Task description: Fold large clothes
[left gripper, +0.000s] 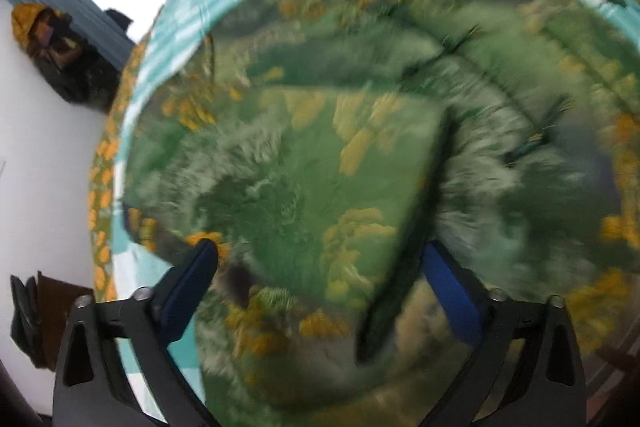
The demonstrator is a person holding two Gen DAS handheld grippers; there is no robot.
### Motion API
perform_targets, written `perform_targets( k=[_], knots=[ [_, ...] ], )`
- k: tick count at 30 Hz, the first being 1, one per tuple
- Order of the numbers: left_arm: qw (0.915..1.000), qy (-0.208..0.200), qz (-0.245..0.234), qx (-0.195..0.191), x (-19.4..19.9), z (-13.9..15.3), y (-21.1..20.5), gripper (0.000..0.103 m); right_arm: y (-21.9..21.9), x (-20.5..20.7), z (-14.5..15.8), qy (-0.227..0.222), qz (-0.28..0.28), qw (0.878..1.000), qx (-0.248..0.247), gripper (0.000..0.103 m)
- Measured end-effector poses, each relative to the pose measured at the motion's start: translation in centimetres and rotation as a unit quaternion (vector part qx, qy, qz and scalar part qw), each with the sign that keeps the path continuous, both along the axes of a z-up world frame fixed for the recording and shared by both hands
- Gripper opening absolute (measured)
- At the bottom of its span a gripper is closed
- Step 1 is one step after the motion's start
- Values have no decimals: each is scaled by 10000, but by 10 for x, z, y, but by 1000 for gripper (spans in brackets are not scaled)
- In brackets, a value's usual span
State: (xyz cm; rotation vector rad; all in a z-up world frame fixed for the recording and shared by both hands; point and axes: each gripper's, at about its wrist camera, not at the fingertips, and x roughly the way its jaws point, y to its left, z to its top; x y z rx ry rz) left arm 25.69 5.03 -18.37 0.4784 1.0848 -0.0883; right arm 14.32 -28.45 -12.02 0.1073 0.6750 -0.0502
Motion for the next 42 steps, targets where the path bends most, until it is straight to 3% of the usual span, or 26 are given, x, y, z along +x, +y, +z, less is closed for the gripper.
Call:
perform_targets(
  k=[1,2,3,6,8,11,13,14,15,17,18,19,21,22,24,26,28,30,32,34,35,37,38,39,40,42],
  knots=[
    [9994,138,89,-312,5,-2,8,69,16,-3,-5,8,142,9999,98,50],
    [9958,282,300,-816,12,1,21,31,28,-7,-9,7,265,9995,178,50],
    [9922,320,520,-1088,15,7,31,12,39,-12,-11,12,369,9990,237,50],
    [9816,-67,1004,-1624,11,38,67,12,52,-15,-14,30,673,9975,228,50],
    [9702,-446,1439,-1896,2,73,107,12,56,-17,-16,-49,770,9970,118,50],
    [9523,-950,2099,-2002,-13,110,167,13,52,-17,-12,-204,662,9976,72,50],
    [9362,-1341,2748,-1734,-27,130,222,21,50,-14,-14,-220,549,9982,132,50],
    [9274,-1470,3056,-1577,-33,133,242,33,49,-13,-16,-202,499,9984,147,50],
    [9131,-1626,3473,-1387,-43,136,268,45,46,-12,-17,-181,462,9986,161,50],
    [8869,-1863,4087,-1080,-61,138,305,53,41,-12,-18,-143,355,9991,194,50],
    [8737,-1908,4353,-1039,-73,137,321,53,40,-12,-19,-127,318,9992,206,50],
    [8662,-1908,4478,-1126,-80,135,328,53,37,-11,-20,-104,266,9993,222,50],
    [8574,-1786,4563,-1573,-94,123,331,60,27,-7,-22,8,154,9995,273,52],
    [8591,-1690,4514,-1721,-97,117,327,64,20,-3,-25,139,116,9993,321,59],
    [8748,-1270,4158,-2138,-92,96,299,78,7,6,-33,455,77,9979,447,66],
    [8909,-753,3659,-2583,-77,71,262,86,-9,20,-49,982,81,9931,632,66],
    [9004,-286,3269,-2856,-65,47,234,88,-20,32,-64,1427,95,9865,793,66],
    [9114,199,2897,-2915,-52,19,202,88,-26,41,-76,1665,149,9815,933,66],
    [9240,519,2619,-2738,-39,-8,174,88,-27,50,-87,1883,268,9762,1038,66],
    [9301,701,2436,-2658,-34,-23,158,88,-25,58,-102,2154,378,9694,1113,66],
    [9310,738,2373,-2674,-33,-27,153,86,-25,59,-107,2214,404,9676,1144,66],
    [9257,849,2283,-2893,-30,-29,149,64,-23,58,-115,2229,469,9646,1329,66],
    [9201,935,2306,-3025,-29,-31,149,43,-22,56,-116,2195,499,9645,1381,66],
    [9166,953,2338,-3101,-28,-30,149,29,-20,55,-117,2168,525,9650,1380,65],
    [9128,957,2366,-3189,-27,-30,150,27,-18,54,-117,2143,555,9661,1328,54],
    [9135,920,2374,-3174,-33,-24,145,19,-14,52,-116,2125,568,9690,1130,29]
  ],
)
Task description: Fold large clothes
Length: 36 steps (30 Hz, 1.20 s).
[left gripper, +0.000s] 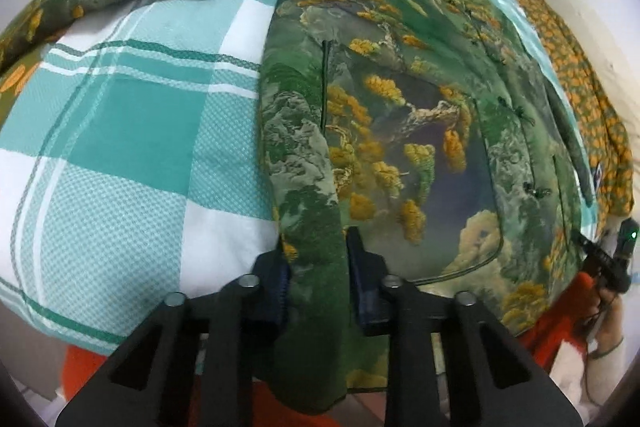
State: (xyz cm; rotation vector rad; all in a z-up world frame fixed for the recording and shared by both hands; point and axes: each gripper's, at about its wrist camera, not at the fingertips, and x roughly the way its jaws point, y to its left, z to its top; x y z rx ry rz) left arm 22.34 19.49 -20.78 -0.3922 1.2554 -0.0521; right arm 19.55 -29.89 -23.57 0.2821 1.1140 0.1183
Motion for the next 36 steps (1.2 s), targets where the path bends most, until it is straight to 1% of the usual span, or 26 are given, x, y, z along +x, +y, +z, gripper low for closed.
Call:
perform_targets(
  k=[1,3,6,9,10,12,13,14,15,16,17,18,19,21,23,25,26,28,31,33,36],
  knots=[
    [10000,-35,-20,70,-1,1,-4,18,1,-1,2,-24,12,10000,-49,21],
    [9995,-107,-116,260,-4,7,-13,17,2,-5,9,-90,51,9999,-86,16],
    [9990,-127,-212,365,-17,13,-19,17,7,-14,24,-225,199,9990,-334,14],
    [9986,-124,-284,423,-21,8,-17,20,7,-23,27,-188,235,9989,-370,14],
    [9985,-136,-311,426,-20,6,-13,26,9,-24,25,-190,239,9986,-433,14],
    [9987,-193,-166,448,-16,8,-9,39,10,-20,22,-218,223,9980,-550,16],
    [9986,-233,-115,464,-17,12,-6,42,10,-18,22,-225,146,9979,-585,20],
    [9981,-302,-65,524,-17,18,-6,51,10,-15,23,-244,54,9980,-581,21],
    [9970,-408,-44,651,-20,26,-7,64,10,-14,25,-283,-31,9979,-576,27],
    [9959,-481,-38,768,-22,32,-7,71,11,-15,27,-343,-78,9977,-571,38],
    [9927,-660,-16,1012,-23,43,-9,81,11,-17,33,-468,-139,9970,-603,42],
    [9898,-816,-23,1164,-25,51,-12,85,12,-18,37,-557,-185,9961,-665,49],
    [9875,-941,-38,1261,-28,57,-14,87,14,-19,44,-677,-255,9943,-779,53],
    [9835,-1148,-31,1401,-28,70,-18,89,17,-21,52,-852,-344,9914,-935,56],
    [9804,-1328,18,1455,-31,82,-24,91,22,-23,60,-1022,-424,9880,-1074,59],
    [9779,-1462,42,1494,-28,91,-32,95,27,-26,63,-1140,-445,9855,-1176,66],
    [9775,-1512,33,1468,-24,94,-38,97,30,-29,63,-1165,-454,9847,-1213,67],
    [9772,-1606,18,1390,-30,98,-45,97,38,-29,63,-1218,-492,9832,-1268,73],
    [9769,-1769,12,1198,-27,103,-64,103,49,-30,59,-1252,-413,9834,-1245,75],
    [9749,-1913,-35,1138,-26,103,-75,102,56,-33,58,-1281,-264,9830,-1292,76],
    [9755,-1885,-253,1106,-18,93,-94,103,64,-37,57,-1333,-160,9810,-1401,76]
  ],
)
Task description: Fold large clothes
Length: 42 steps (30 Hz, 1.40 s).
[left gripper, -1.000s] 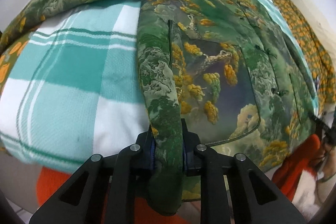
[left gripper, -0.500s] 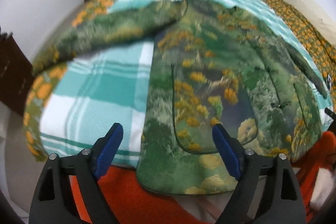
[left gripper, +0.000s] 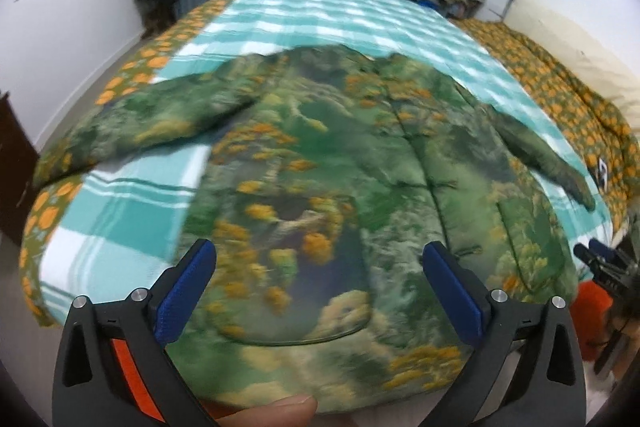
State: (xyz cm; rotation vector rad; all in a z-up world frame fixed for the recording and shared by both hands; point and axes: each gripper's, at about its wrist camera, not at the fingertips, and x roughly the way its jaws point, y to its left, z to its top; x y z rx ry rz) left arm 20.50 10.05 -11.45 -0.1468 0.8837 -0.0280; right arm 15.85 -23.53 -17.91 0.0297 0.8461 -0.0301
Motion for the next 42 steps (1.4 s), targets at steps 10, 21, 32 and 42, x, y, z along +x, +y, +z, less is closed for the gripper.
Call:
perform_targets(
  k=[10,21,32,42],
  knots=[
    [9916,1267,179,187,51,-94,-22,103,1,-7,0,-98,52,9999,42,76],
    [9904,1274,-74,536,54,-101,-28,103,10,-6,-5,-86,478,9963,715,76],
    [9976,629,-164,250,37,-78,-25,102,-33,12,-2,-88,4,9957,924,76],
    [9988,-162,75,458,21,-46,-18,102,-255,72,-42,-395,-2873,9256,2430,76]
  ],
)
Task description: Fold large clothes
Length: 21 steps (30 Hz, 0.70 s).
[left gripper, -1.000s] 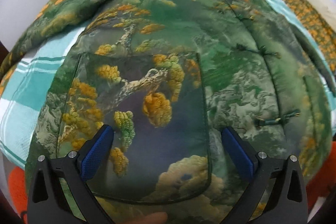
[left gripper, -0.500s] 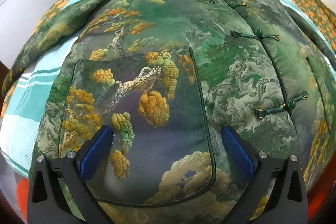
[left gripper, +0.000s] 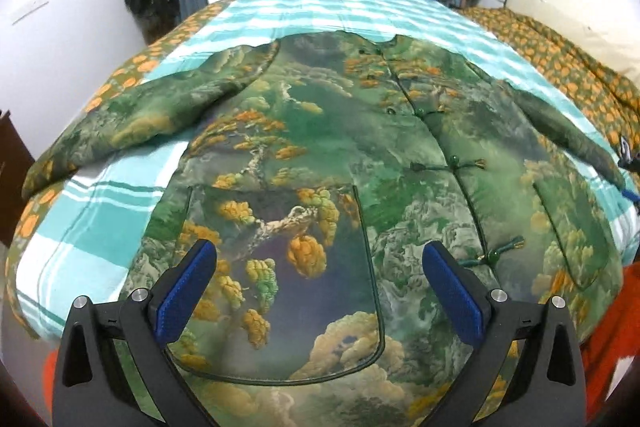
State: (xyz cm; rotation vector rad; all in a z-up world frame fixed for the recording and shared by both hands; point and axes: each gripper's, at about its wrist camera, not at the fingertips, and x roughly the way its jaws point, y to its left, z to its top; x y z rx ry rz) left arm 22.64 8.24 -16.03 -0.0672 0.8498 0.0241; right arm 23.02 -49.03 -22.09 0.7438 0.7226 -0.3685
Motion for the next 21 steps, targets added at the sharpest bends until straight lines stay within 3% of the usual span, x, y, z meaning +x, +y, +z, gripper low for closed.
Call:
perform_targets(
  k=[4,7,8,9,10,13,17,21],
  knots=[
    [10000,75,46,-4,0,-6,3,102,-53,7,-30,-145,-1013,9921,722,76],
    [9998,152,80,26,0,-11,3,102,-78,8,-50,-370,-1615,9779,1272,76],
    [9998,193,91,45,1,-13,3,102,-81,8,-53,-448,-1747,9744,1340,73],
    [9997,216,96,53,0,-14,3,102,-82,11,-52,-483,-1812,9734,1313,56],
    [9996,245,98,52,1,-15,2,102,-82,15,-49,-444,-1766,9757,1220,28],
    [9996,254,80,49,1,-17,1,102,-67,18,-26,-422,-1668,9832,616,13],
    [9997,239,35,63,1,-17,-2,102,-20,19,36,-890,-737,9923,-455,11],
    [9997,260,36,28,1,-18,-4,102,55,25,96,-1456,534,9776,-1426,10]
  ],
)
